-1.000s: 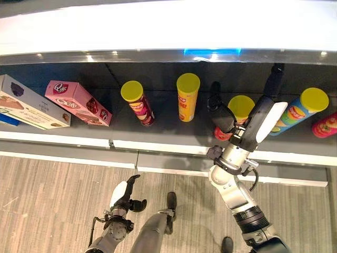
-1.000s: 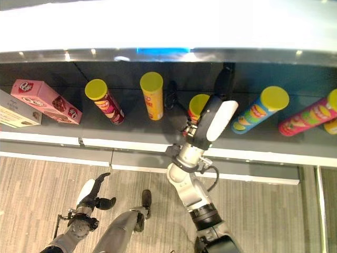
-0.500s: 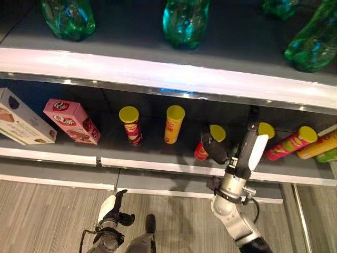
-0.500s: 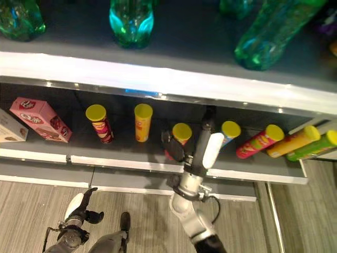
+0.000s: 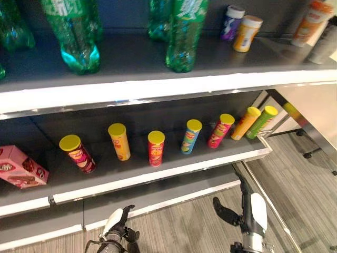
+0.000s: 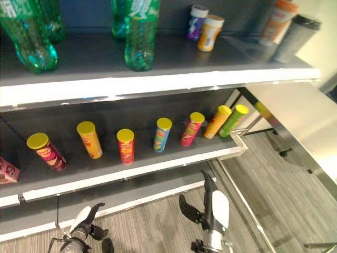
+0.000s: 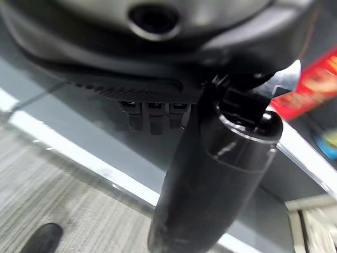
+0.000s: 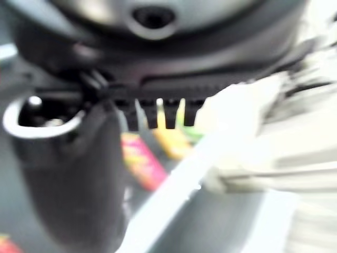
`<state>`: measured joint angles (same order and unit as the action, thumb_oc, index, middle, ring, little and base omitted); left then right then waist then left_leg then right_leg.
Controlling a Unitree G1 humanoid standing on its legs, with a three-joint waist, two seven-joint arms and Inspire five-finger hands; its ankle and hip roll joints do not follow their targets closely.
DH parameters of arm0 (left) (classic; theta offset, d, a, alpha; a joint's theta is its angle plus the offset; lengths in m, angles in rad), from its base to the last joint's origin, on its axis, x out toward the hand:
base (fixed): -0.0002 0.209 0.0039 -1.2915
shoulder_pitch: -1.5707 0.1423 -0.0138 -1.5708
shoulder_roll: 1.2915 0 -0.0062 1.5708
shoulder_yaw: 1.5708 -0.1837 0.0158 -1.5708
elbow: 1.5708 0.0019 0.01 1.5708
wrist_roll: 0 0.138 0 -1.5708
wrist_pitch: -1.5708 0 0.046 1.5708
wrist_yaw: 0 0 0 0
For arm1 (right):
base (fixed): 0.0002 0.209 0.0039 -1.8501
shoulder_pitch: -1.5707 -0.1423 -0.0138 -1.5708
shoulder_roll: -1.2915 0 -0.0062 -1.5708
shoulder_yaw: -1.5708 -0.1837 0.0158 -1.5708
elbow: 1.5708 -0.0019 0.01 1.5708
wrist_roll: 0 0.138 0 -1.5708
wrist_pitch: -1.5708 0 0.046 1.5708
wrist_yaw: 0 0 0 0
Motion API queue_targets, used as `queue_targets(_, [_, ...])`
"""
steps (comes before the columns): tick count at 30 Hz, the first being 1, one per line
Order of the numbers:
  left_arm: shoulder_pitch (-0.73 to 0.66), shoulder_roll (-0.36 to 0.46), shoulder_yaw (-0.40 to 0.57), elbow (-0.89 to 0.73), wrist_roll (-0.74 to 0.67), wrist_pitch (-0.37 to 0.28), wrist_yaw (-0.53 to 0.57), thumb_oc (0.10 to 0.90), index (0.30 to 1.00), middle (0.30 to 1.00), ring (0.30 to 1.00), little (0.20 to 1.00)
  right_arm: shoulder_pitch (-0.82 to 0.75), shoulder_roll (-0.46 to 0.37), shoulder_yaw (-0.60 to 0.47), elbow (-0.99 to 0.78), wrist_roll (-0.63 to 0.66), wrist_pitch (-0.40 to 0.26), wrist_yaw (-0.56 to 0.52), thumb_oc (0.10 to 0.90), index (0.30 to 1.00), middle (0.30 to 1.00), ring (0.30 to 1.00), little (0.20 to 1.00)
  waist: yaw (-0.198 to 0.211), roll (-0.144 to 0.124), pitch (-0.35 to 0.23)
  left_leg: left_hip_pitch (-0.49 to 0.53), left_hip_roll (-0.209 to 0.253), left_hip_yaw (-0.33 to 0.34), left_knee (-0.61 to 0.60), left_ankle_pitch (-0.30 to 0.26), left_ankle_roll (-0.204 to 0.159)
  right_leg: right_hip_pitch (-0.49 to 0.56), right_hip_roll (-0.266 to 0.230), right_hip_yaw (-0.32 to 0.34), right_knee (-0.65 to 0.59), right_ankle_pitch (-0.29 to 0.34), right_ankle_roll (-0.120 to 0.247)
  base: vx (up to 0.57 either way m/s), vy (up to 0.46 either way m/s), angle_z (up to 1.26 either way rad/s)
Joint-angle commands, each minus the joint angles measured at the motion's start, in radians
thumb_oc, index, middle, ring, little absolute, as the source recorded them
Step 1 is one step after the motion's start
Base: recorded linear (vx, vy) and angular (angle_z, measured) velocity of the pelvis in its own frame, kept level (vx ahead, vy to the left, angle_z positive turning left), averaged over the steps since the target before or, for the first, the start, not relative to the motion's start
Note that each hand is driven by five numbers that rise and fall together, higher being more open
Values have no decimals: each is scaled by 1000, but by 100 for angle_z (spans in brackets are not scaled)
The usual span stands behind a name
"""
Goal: Put the goods on the table back onto the shelves and tidy them up.
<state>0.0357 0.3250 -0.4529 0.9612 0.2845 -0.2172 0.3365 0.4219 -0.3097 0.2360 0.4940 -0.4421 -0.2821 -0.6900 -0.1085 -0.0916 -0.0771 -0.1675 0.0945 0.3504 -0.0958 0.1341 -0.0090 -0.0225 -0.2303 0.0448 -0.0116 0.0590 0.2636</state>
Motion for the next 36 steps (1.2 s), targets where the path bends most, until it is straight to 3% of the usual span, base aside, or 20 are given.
queue_targets(1, [-56,63,31,-87,61,-42,-4,800,900,900,900,900,31,-32,-35,-83,118,-21,130,800,900,900,900,900,-2,-16,-23,17,91,-36,47,-71,-92,-78,11,54,-46,135,-28,-37,-48,-5])
queue_targets(5, [-125,117,14,-162,64,-19,-29,800,900,900,900,900,68,-16,-56,52,326,-27,286,800,900,900,900,900,-18,-13,-20,18,98,-49,40,-59,-97,-79,17,55,-38,110,-38,-28,-29,-12])
queue_targets(6, [-125,118,15,-163,64,-18,-29,800,900,900,900,900,67,-16,-56,52,327,-27,287,800,900,900,900,900,-18,-13,-20,19,98,-49,40,-59,-97,-79,17,54,-38,110,-39,-16,-30,-15])
queue_targets(8, [-193,135,-9,-197,74,-10,-46,800,900,900,900,900,80,-26,-21,83,394,-18,391,800,900,900,900,900,-20,-12,-19,19,98,-59,40,-58,-100,-78,17,51,-34,98,-42,-6,-32,-6])
queue_targets(13, [-295,135,-33,-180,85,4,-44,800,900,900,900,900,84,-17,16,117,438,2,471,800,900,900,900,900,-22,-3,-14,22,97,-67,44,-61,-100,-75,14,49,-30,80,-43,1,-13,10])
queue_targets(25, [-524,116,-77,-85,78,40,-6,800,900,900,900,900,78,-22,51,134,417,28,498,800,900,900,900,900,-35,10,-14,30,89,-67,57,-70,-100,-79,5,56,-26,64,-45,15,3,1])
queue_targets(36, [-635,112,-108,74,106,61,26,800,900,900,900,900,55,-43,89,120,378,28,506,800,900,900,900,900,-65,7,-12,39,63,-33,59,-92,-88,-111,-23,96,-18,138,-29,45,35,-9])
